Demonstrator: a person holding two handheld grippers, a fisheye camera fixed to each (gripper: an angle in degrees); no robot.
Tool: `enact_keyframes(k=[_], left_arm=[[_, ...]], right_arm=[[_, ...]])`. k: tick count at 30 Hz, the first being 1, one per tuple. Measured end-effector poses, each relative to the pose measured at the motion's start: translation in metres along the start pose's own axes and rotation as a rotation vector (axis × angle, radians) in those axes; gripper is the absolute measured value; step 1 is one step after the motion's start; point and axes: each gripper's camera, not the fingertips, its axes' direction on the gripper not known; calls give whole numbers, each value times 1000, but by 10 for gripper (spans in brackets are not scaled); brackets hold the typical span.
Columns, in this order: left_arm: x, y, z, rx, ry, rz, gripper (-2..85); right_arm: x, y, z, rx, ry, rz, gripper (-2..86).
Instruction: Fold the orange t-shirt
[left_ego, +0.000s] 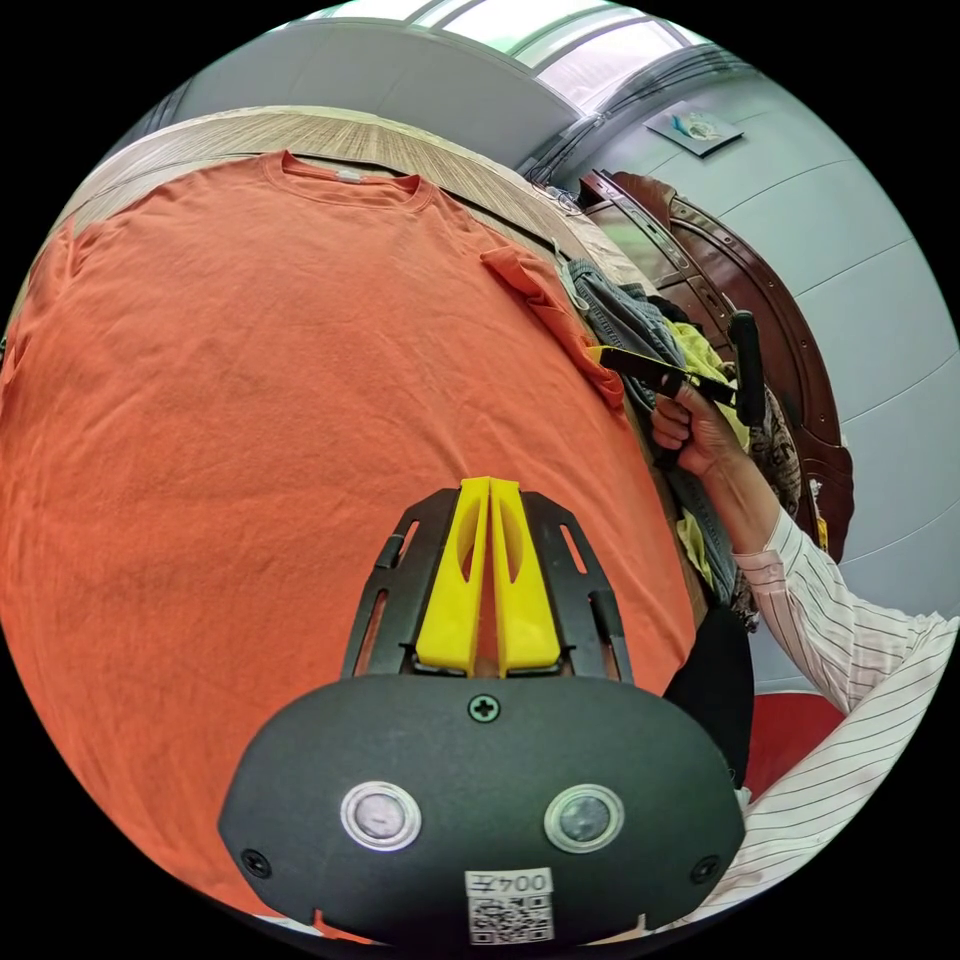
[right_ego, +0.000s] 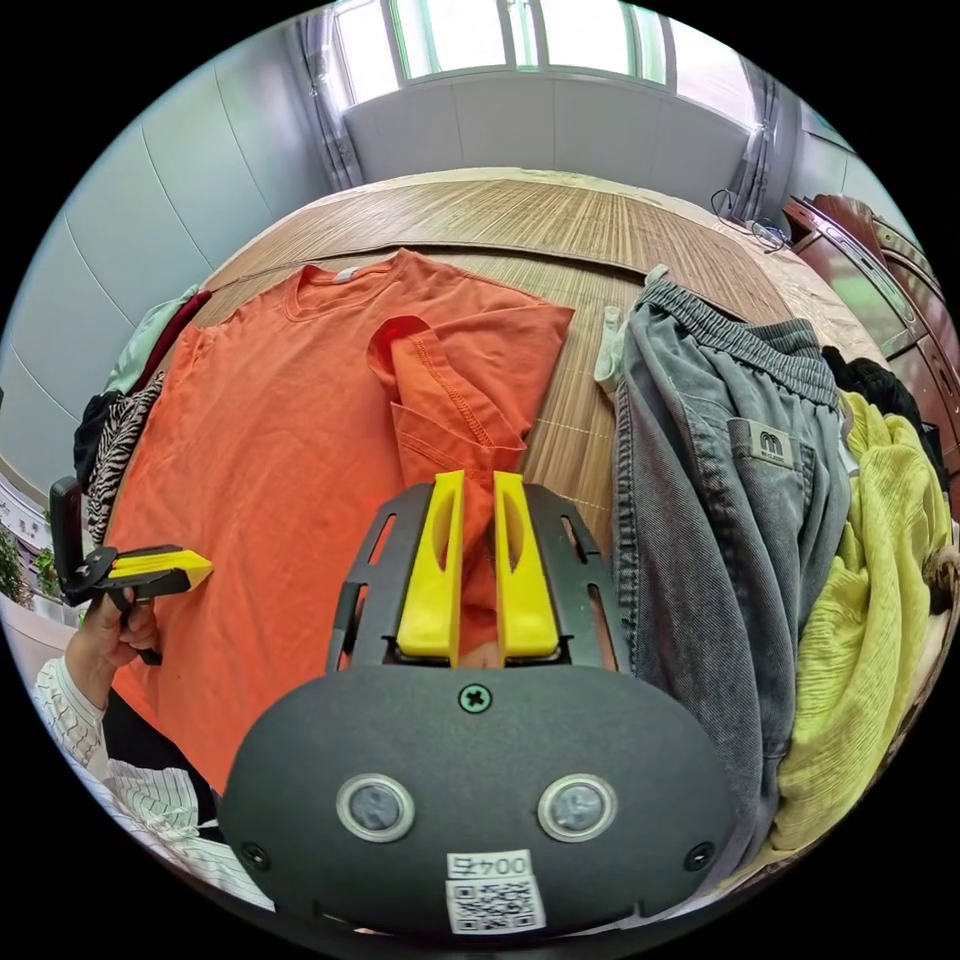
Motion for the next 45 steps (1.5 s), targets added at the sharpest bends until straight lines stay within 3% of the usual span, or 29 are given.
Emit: enact_keyframes(k=[8,17,25,27,34,39,45], left_arm=[[1,-7,2,1,0,0,6],[3,-17,5,1,2,-1,7],[7,-28,9,0,6,-3,7],[9,-31,10,1,2,-1,6],[15,-42,16,1,5,-3,6],[24,-52,21,-1,-18,5,6],[33,-63,28,-1,-22,6,5]], right_arm=[[-1,3,-13,42,-3,-22,6],[-34,15,-77,160,-209,-199,4],[-90,40,-19,-151,-69,-482,34],[-90,44,-24,-135,-45,-489,38],[-33,54,-38,-23,-6,-229,50],[-19,63,-35,-13,53,-210,74],[37,69,-41,51,-124,32,10]])
